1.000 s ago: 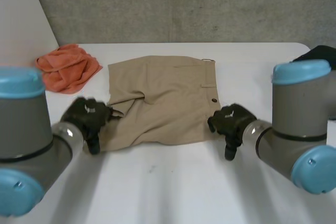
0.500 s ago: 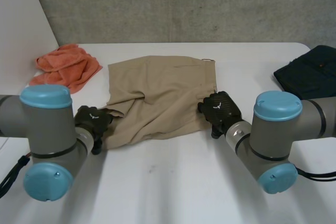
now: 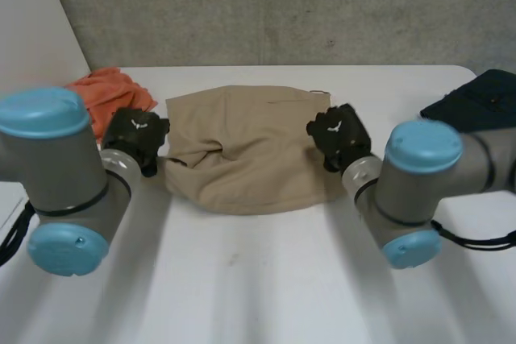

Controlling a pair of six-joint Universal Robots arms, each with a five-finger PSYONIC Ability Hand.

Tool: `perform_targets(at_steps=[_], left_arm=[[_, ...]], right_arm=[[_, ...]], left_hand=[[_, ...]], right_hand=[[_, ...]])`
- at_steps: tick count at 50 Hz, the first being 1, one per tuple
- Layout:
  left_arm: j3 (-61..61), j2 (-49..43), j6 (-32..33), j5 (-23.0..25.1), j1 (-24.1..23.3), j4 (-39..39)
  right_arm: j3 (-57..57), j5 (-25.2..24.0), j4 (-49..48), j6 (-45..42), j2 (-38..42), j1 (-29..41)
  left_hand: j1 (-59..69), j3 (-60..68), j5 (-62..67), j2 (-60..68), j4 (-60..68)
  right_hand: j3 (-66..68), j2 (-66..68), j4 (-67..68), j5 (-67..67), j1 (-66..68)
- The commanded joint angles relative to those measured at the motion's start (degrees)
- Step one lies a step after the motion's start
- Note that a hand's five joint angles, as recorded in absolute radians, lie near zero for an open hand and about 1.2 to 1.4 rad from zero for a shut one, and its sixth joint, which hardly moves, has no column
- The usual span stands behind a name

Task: Fold the laundry.

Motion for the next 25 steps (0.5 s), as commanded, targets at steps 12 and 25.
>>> perform_targets(at_steps=[12,25], left_arm=[[5.6,-2.7,-1.7,-0.5,0.5,-5.9],[8.8,-3.9,-2.0,-0.9,1.2,-5.9]], right_arm=[[1.0,-6.6,27.0,4.4,-5.7,-3.2],[2.0,-6.2,15.7,3.0,-0.3,-0.7]], left_hand=[[14.0,12.2,14.1,11.7,11.6],[14.0,12.2,14.1,11.7,11.6]], right_hand=[[-33.7,-33.1,-34.1,-32.5,-30.9],[-32.5,-31.9,-32.9,-31.3,-29.7]])
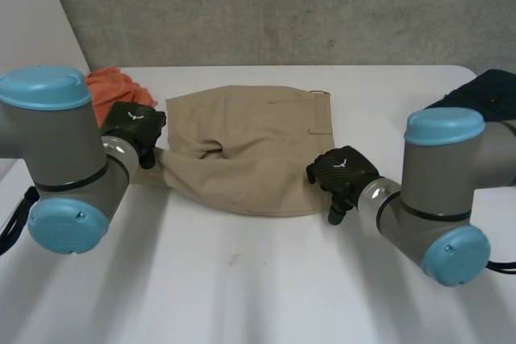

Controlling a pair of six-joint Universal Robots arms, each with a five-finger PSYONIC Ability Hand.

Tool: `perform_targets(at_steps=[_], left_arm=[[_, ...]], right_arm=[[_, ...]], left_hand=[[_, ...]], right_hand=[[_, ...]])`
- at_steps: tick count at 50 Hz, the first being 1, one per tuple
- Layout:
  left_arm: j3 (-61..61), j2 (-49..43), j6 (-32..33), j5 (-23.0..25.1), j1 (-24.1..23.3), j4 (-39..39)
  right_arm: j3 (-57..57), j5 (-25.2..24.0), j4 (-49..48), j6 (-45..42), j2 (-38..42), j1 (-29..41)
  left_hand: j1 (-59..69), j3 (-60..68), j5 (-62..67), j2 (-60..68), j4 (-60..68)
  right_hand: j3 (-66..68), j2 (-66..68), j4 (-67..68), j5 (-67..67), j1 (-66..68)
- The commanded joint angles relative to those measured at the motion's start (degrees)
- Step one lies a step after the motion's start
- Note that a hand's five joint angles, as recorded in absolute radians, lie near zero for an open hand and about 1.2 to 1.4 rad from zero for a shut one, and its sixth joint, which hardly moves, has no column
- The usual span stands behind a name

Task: Fold the laundry.

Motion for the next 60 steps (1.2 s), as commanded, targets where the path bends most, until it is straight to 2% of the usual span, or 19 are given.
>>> perform_targets(at_steps=[1,16,18,19,21,25,29,30,33,34,40,43,46,54,60], left_arm=[[1.6,-0.1,-0.1,0.0,0.3,-0.1],[5.0,-0.7,-0.2,-0.4,1.3,-2.3],[5.2,-0.8,-0.3,-0.3,1.4,-2.5],[5.3,-0.9,-0.4,-0.3,1.4,-2.9],[5.3,-1.0,-0.5,-0.3,1.4,-3.3],[4.5,-0.5,-1.0,-0.3,1.1,-5.4],[1.2,1.9,-1.9,0.4,0.9,-9.5],[-0.4,4.2,-2.0,0.9,0.4,-11.0],[-4.5,9.6,-1.8,2.0,0.1,-14.9],[-5.6,11.0,-1.7,2.3,-0.1,-16.0],[-14.3,19.0,1.1,7.0,-1.7,-24.0],[-17.1,19.6,3.2,8.5,-2.9,-25.8],[-17.8,18.6,4.2,8.2,-3.6,-25.4],[-12.2,10.9,5.1,3.0,-3.5,-23.1],[-2.6,6.7,4.1,2.4,-3.9,-16.7]], right_arm=[[-0.8,1.2,-6.2,-1.2,3.9,1.6],[-5.6,2.0,-12.0,-5.6,9.5,2.6],[-6.0,2.0,-12.2,-5.8,9.9,2.7],[-6.4,2.1,-12.2,-5.7,10.1,2.8],[-7.0,2.4,-12.2,-5.5,10.1,2.7],[-7.2,5.0,-11.0,-4.7,7.7,2.5],[-5.3,7.0,-7.2,-1.7,-0.1,1.5],[-4.8,6.7,-4.0,-1.3,-4.1,0.5],[-4.7,5.3,4.9,-3.1,-8.4,-0.6],[-4.9,4.0,12.2,-5.7,-9.7,-1.5],[-4.3,0.3,37.8,-18.7,-13.2,-4.4],[-3.9,0.0,42.4,-22.3,-13.1,-5.1],[-3.5,0.4,41.2,-23.6,-11.1,-5.5],[-5.5,2.2,38.4,-21.5,-7.0,-4.9],[-10.4,3.4,29.1,-15.7,-4.5,-4.3]], left_hand=[[14.0,12.2,14.1,11.7,11.6],[14.0,12.2,14.1,11.7,11.6],[14.0,12.2,14.1,11.7,11.6],[14.0,12.2,14.1,11.7,11.6],[14.0,12.2,14.1,11.7,11.6],[14.0,12.2,14.1,11.7,11.6],[14.0,12.2,14.1,11.7,11.6],[14.0,12.2,14.1,11.7,11.6],[14.0,12.2,14.1,11.7,11.6],[14.0,12.2,14.1,11.7,11.6],[14.0,12.2,14.1,11.7,11.6],[14.0,12.2,14.1,11.7,11.6],[14.0,12.2,14.1,11.7,11.6],[14.0,12.2,14.1,11.7,11.6],[14.0,12.2,14.1,11.7,11.6]], right_hand=[[6.5,6.6,6.6,7.9,5.3],[19.0,19.1,19.1,20.4,17.7],[24.8,24.9,24.9,26.2,23.6],[37.0,37.1,37.1,38.4,35.8],[50.2,50.3,50.3,51.7,49.0],[50.3,50.4,50.4,51.7,49.0],[50.3,50.4,50.4,51.7,49.0],[50.3,50.4,50.4,51.7,49.0],[50.3,50.4,50.4,51.7,49.0],[50.3,50.4,50.4,51.7,49.0],[50.3,50.4,50.4,51.7,49.0],[50.3,50.4,50.4,51.7,49.0],[50.3,50.4,50.4,51.7,49.0],[50.3,50.4,50.4,51.7,49.0],[50.3,50.4,50.4,51.7,49.0]])
